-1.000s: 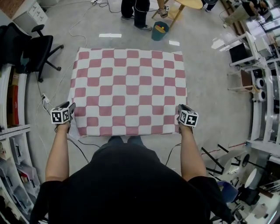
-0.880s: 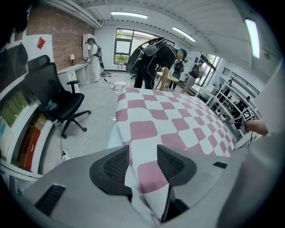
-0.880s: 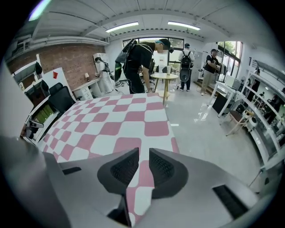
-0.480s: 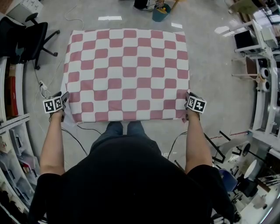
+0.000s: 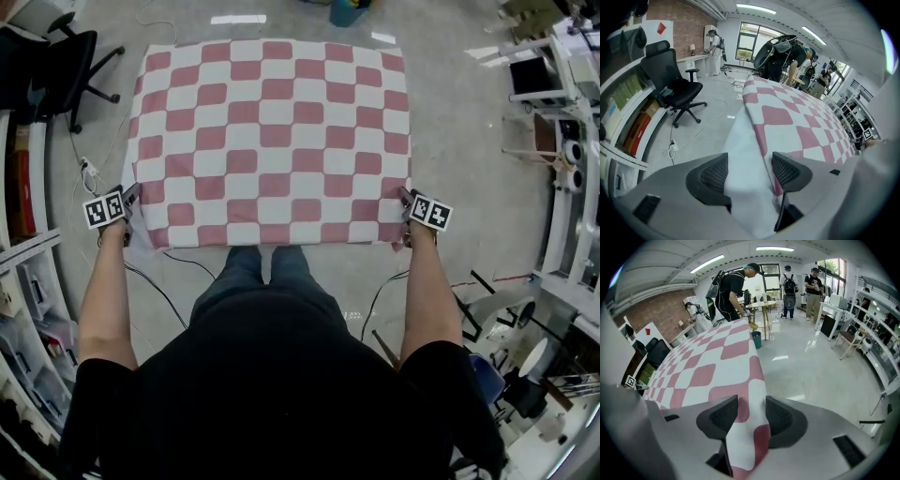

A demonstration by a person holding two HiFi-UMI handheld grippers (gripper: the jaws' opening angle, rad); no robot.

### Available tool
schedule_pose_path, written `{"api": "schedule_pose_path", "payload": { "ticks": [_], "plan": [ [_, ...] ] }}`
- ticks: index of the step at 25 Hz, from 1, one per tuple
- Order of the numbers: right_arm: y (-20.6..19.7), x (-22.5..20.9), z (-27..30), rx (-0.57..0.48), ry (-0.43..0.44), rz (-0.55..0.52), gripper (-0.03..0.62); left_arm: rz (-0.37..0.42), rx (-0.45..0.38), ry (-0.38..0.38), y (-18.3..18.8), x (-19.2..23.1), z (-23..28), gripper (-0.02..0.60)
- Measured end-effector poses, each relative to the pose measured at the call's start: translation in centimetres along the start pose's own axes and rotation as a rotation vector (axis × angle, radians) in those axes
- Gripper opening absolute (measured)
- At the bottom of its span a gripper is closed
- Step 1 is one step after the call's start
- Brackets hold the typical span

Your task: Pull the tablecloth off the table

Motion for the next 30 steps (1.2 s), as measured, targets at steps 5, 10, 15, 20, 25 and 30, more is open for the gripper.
{"api": "schedule_pose_path", "payload": {
  "ticks": [5,10,15,20,25,30],
  "plan": [
    [-0.4,-0.9,0.3,-0.007,0.075,0.066,0.207,0.0,0.018,-0.027,-0.4,0.5,1.1,0.319],
    [-0.6,-0.3,0.6,-0.014,0.12,0.082,0.143,-0.045,-0.002,-0.097,-0.7,1.1,1.3,0.305],
    [-0.8,0.6,0.2,-0.041,0.078,0.004,0.097,0.097,0.001,-0.102,-0.2,-1.0,0.9,0.101],
    [-0.8,1.0,-0.1,-0.049,-0.014,-0.078,0.056,0.263,0.022,0.012,0.2,-3.2,0.7,0.035],
    [-1.0,1.6,0.1,-0.038,-0.008,-0.084,0.029,0.268,0.01,0.035,0.2,-3.4,0.2,0.025],
    [-0.9,1.3,-0.6,-0.032,0.014,-0.086,0.029,0.264,0.002,0.025,0.2,-3.8,-0.2,0.025]
  ]
}}
Point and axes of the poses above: the fingertips, and each gripper's own axes: z forward along the fingers, x to its left, y out of its top, the point moved 9 cm from there along -z, backward along the fingers, and after that the axes turned 4 degrees about z, right-handed, at the moved point
